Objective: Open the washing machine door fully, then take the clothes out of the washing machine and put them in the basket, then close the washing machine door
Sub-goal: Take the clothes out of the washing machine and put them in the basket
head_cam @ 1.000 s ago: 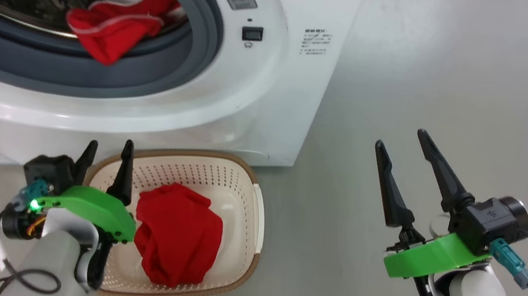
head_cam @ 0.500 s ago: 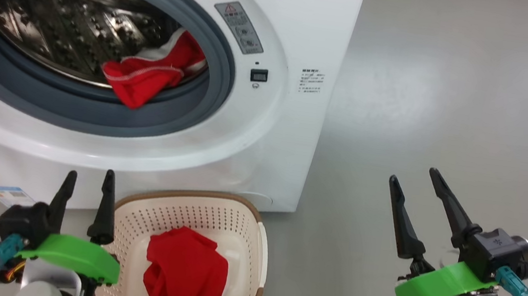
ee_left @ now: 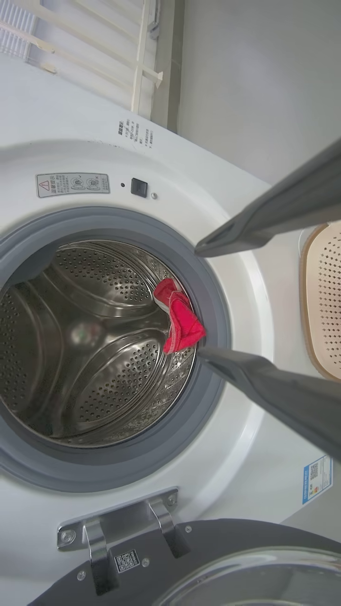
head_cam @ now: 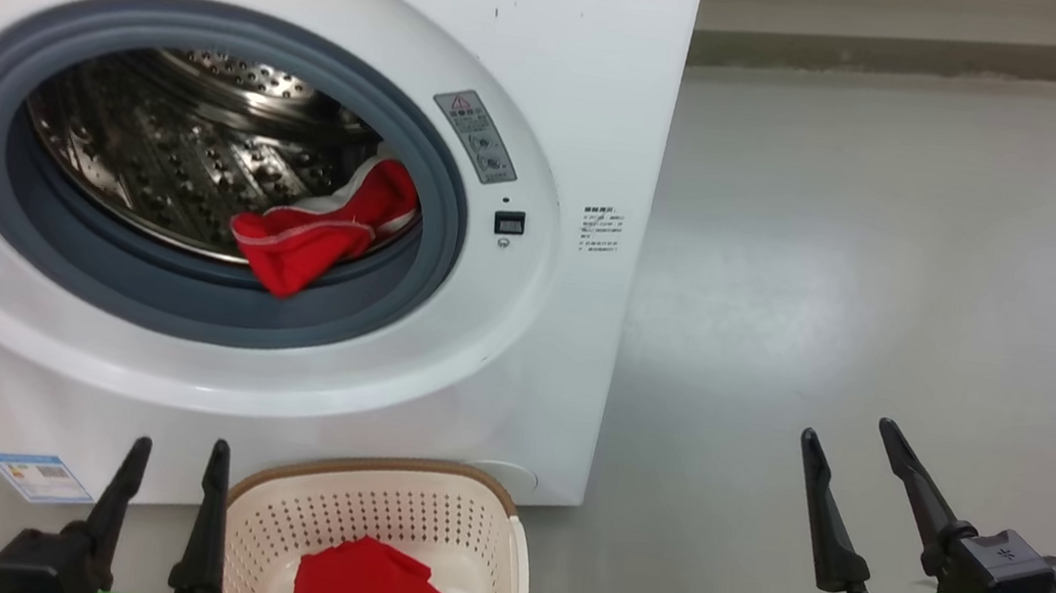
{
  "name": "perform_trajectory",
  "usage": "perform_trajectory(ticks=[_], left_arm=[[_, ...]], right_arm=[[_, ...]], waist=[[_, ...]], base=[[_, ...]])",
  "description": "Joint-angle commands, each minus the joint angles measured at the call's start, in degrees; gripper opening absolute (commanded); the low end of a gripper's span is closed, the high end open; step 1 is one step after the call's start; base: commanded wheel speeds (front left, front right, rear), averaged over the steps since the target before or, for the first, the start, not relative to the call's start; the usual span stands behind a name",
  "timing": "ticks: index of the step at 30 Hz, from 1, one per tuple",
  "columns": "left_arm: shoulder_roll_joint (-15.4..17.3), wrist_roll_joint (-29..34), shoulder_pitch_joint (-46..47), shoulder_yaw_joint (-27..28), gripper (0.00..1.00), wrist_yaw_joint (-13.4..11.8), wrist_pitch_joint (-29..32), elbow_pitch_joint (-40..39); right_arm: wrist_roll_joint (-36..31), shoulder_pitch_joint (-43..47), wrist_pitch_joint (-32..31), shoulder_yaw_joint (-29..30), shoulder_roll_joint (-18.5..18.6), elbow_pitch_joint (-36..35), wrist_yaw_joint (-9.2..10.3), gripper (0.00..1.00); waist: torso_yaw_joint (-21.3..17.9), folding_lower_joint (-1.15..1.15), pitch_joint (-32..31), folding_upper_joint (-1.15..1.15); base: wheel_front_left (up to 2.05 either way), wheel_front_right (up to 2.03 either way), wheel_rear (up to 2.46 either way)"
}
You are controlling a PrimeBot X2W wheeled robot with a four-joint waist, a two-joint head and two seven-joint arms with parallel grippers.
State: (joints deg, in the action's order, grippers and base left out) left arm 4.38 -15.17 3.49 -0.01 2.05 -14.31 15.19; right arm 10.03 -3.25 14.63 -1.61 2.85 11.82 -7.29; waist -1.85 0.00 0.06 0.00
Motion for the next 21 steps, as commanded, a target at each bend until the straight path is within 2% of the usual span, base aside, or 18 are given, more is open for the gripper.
perform_trajectory(ticks=[1,21], left_arm=[[1.01,0.61,0.28,1.84,1.00,0.18,-0.69,-2.11],[1.72,0.44,-4.43,1.45,1.00,-0.73,0.34,-6.71]], right_arm=[[-0.60,-0.51,0.37,-0.69,0.03,-1.79,-0.20,1.00],[-2.06,2.68,0.37,0.28,0.03,-4.80,-0.20,1.00]], waist=[[-0.15,0.00,-1.37,0.00],[-0.89,0.00,-2.11,0.00]], base=[[0.00,0.00,0.00],[0.00,0.00,0.00]])
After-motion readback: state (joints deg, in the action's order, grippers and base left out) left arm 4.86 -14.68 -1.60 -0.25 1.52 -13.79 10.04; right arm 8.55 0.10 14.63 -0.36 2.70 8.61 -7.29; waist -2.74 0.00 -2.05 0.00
